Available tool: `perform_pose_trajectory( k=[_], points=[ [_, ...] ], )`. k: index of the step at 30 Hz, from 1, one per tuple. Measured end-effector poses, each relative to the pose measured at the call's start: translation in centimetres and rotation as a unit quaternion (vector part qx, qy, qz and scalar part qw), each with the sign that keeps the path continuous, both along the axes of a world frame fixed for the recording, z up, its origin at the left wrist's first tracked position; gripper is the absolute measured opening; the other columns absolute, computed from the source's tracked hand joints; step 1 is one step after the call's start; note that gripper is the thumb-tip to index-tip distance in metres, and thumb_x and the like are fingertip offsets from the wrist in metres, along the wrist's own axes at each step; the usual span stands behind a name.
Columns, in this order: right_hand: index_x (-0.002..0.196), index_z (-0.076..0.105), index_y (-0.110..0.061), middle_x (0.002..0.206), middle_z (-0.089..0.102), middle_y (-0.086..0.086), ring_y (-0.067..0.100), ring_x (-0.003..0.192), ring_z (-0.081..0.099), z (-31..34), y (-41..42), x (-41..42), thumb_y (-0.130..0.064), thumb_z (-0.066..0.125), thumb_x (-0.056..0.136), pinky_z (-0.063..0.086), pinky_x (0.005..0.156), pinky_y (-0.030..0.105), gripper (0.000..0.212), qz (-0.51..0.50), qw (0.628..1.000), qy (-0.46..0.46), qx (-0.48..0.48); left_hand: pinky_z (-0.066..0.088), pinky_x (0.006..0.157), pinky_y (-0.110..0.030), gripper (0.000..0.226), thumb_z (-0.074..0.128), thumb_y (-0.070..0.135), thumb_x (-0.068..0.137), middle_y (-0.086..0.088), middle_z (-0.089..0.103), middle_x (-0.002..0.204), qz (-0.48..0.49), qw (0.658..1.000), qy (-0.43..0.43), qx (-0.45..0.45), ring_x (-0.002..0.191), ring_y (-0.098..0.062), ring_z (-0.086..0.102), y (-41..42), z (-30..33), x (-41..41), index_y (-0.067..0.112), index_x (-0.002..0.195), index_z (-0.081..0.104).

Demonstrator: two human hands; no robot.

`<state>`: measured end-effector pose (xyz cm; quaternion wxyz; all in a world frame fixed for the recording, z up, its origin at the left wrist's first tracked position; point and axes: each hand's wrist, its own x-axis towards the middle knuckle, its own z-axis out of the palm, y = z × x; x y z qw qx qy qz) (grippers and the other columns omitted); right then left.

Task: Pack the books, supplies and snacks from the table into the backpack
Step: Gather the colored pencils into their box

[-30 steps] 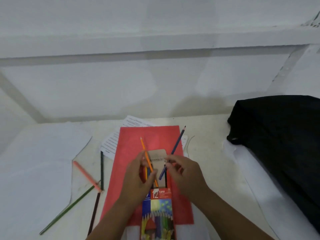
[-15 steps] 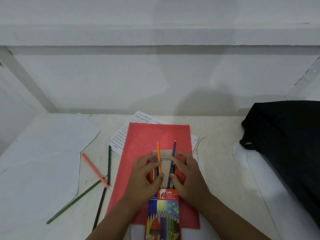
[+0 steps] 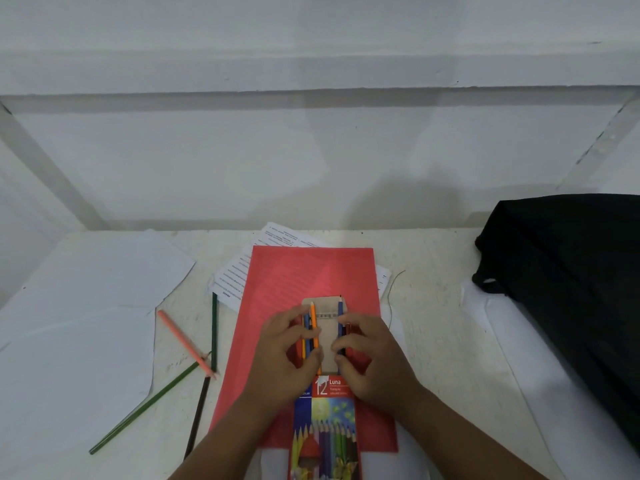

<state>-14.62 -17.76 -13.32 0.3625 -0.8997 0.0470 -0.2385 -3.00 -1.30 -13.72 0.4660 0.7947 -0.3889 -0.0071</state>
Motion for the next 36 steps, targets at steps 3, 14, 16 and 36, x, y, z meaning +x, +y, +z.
perform_pose_trajectory(
  k=[3,14,16,36],
  points=[
    [0.112,0.069,-0.018,0.133,0.057,-0.005,0.009,0.126,0.05,0.1,0.1,0.0,-0.023,0.072,0.076,0.043,0.105,0.026,0.037,0.0,1.0,0.015,-0.011,0.044,0.098,-0.03,0.014,0.074,0.029,0.075,0.016,0.066,0.113,0.008,0.999,-0.012,-0.031,0.115,-0.006,0.057,-0.1,0.3,-0.2,0.021,0.087,0.075],
    [0.11,0.07,-0.018,0.125,0.059,-0.005,0.003,0.121,0.051,0.2,0.5,-0.4,-0.027,0.07,0.079,0.041,0.104,0.015,0.032,-0.019,0.999,0.03,-0.012,0.044,0.099,-0.032,0.028,0.074,0.037,0.079,0.01,0.064,0.113,0.013,0.999,-0.03,0.006,0.116,-0.006,0.054,0.0,-0.1,-0.3,0.022,0.102,0.075],
    [0.105,0.071,-0.019,0.124,0.06,-0.006,0.002,0.12,0.051,0.3,0.6,-0.3,-0.028,0.07,0.079,0.039,0.103,0.013,0.028,-0.022,0.999,0.038,-0.013,0.042,0.098,-0.028,0.025,0.076,0.036,0.076,0.007,0.062,0.11,0.02,1.0,-0.02,0.004,0.114,-0.008,0.054,0.0,-0.2,-0.3,0.022,0.097,0.075],
    [0.091,0.071,-0.017,0.099,0.063,-0.004,0.01,0.096,0.056,4.6,7.1,3.5,-0.011,0.063,0.084,0.047,0.087,0.025,0.012,-0.053,0.998,0.009,-0.041,0.044,0.07,-0.007,0.025,0.07,0.018,0.088,0.023,0.068,0.091,0.073,0.994,0.063,0.046,0.09,0.0,0.06,9.2,6.6,2.0,0.042,0.087,0.065]
  ],
)
